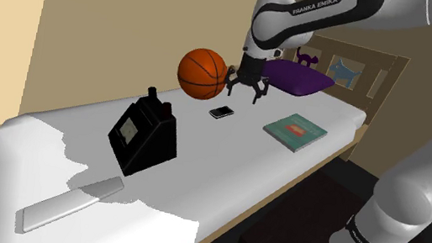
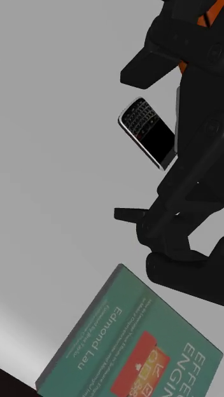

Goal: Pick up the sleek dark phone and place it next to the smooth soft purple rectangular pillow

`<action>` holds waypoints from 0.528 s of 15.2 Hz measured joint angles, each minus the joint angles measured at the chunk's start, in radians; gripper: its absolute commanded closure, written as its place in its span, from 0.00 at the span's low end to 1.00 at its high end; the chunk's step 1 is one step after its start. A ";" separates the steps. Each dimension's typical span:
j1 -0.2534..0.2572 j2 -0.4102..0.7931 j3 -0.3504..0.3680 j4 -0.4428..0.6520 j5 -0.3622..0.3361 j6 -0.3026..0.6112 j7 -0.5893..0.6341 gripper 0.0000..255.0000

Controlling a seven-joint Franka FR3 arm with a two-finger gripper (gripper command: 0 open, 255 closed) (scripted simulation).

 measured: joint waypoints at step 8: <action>-0.025 0.305 0.012 0.192 -0.120 0.090 0.360 0.00</action>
